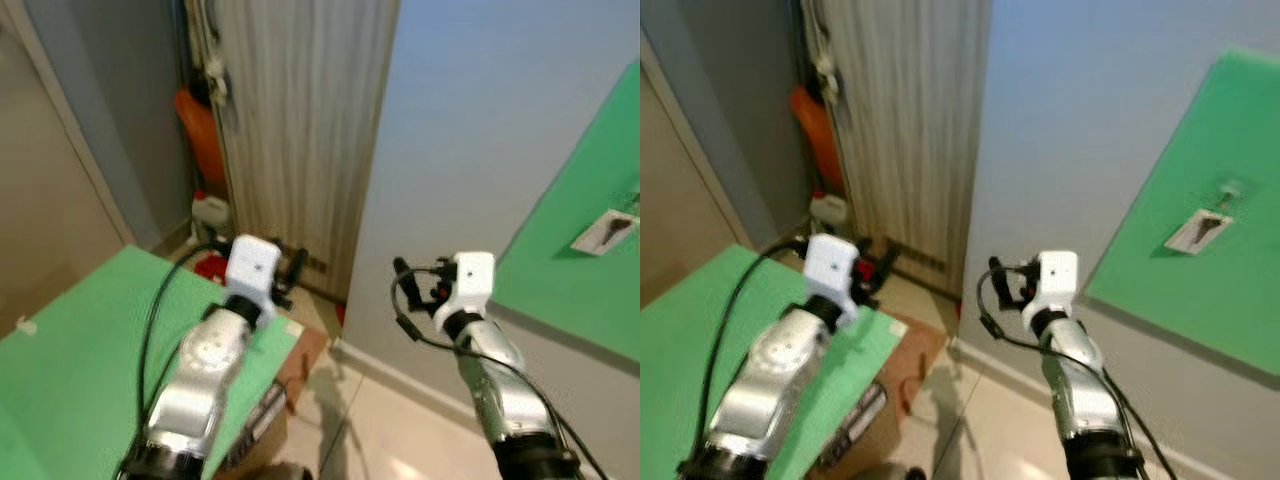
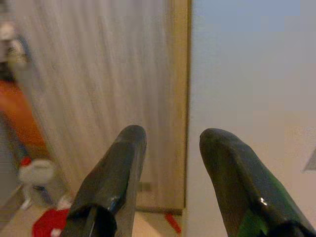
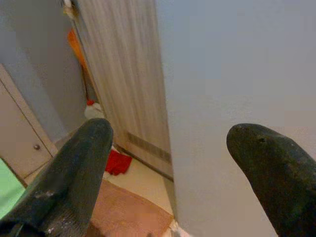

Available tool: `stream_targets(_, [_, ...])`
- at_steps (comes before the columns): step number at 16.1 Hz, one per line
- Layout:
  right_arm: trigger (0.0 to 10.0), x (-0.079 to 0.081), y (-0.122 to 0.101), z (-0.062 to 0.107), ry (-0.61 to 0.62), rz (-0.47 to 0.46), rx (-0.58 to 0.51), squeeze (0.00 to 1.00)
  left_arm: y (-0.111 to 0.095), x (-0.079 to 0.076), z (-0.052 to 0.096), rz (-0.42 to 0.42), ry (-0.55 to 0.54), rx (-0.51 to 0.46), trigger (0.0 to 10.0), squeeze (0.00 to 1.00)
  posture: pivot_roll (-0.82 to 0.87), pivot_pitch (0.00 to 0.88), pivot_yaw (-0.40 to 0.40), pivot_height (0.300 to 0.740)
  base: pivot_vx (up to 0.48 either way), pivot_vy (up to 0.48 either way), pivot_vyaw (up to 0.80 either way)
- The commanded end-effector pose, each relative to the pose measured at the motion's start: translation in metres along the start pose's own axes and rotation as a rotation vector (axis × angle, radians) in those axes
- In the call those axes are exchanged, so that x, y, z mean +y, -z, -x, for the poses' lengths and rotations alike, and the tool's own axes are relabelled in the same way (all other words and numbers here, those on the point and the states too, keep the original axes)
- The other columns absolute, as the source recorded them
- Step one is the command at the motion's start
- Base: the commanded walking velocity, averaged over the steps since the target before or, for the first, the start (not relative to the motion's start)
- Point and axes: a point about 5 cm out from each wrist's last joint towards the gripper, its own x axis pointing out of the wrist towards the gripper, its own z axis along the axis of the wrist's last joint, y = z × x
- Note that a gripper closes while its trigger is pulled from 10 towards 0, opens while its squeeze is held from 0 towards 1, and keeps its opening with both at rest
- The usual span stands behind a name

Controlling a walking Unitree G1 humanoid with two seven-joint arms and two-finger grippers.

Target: Hang keys on a hook

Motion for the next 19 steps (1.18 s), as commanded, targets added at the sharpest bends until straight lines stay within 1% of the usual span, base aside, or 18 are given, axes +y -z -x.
stream_targets(1, [10.0,-0.004,0.001,0.001,0.006,0.009,0.012,0.0,-0.002,-0.002,-0.002,-0.009,-0.01,0.003,10.0,0.0,0.0,0.0,0.015,0.74,0.0,-0.465,0.66])
stream_targets(2, [10.0,-0.003,0.001,0.001,0.002,0.01,0.013,0.0,0.0,-0.002,-0.003,-0.016,-0.013,0.014,10.0,0.0,0.0,0.0,0.015,0.74,0.0,-0.416,0.66])
stream_targets(4, [10.0,-0.002,0.001,0.001,-0.001,0.012,0.012,0.0,0.001,0.0,-0.004,-0.017,-0.028,0.022,10.0,0.0,0.0,0.0,0.014,0.74,0.287,-0.383,0.65])
stream_targets(6, [10.0,-0.003,0.001,0.0,-0.008,0.017,0.012,0.0,0.002,0.002,-0.006,0.004,-0.058,0.03,10.0,0.0,0.0,0.0,0.01,0.74,0.319,-0.354,0.64])
stream_targets(7, [10.0,-0.003,0.001,0.0,-0.009,0.019,0.013,0.0,0.003,0.003,-0.007,-0.004,-0.062,0.038,10.0,0.0,0.0,0.0,0.009,0.74,0.412,0.0,0.63])
stream_targets(10, [10.0,-0.003,0.001,0.0,-0.014,0.027,0.015,0.0,0.005,0.01,-0.007,-0.018,-0.135,0.048,10.0,0.0,0.0,0.0,0.007,0.74,0.321,0.0,0.63])
stream_targets(11, [10.0,-0.003,0.001,0.0,-0.016,0.029,0.016,0.0,0.005,0.013,-0.007,-0.022,-0.157,0.046,10.0,0.0,0.0,0.0,0.006,0.74,0.0,0.0,0.63])
stream_targets(12, [10.0,-0.003,0.002,0.001,-0.016,0.029,0.018,0.0,0.005,0.014,-0.007,-0.013,-0.163,0.04,10.0,0.0,0.0,0.0,0.005,0.74,0.0,0.0,0.63])
stream_targets(15, [10.0,-0.003,0.002,0.001,-0.022,0.028,0.022,0.0,0.004,0.012,-0.006,-0.009,-0.146,0.033,10.0,0.0,0.0,0.0,0.002,0.74,0.0,0.0,0.63])
stream_targets(18, [10.0,-0.003,0.002,0.001,-0.027,0.026,0.025,0.0,0.003,0.011,-0.007,-0.023,-0.144,0.029,10.0,0.0,0.01,0.0,0.0,0.74,0.0,0.0,0.62])
stream_targets(19, [10.0,-0.003,0.003,0.001,-0.036,0.028,0.031,0.0,0.004,0.012,-0.007,-0.05,-0.159,0.038,10.0,0.0,0.01,0.0,-0.003,0.74,0.0,0.0,0.62])
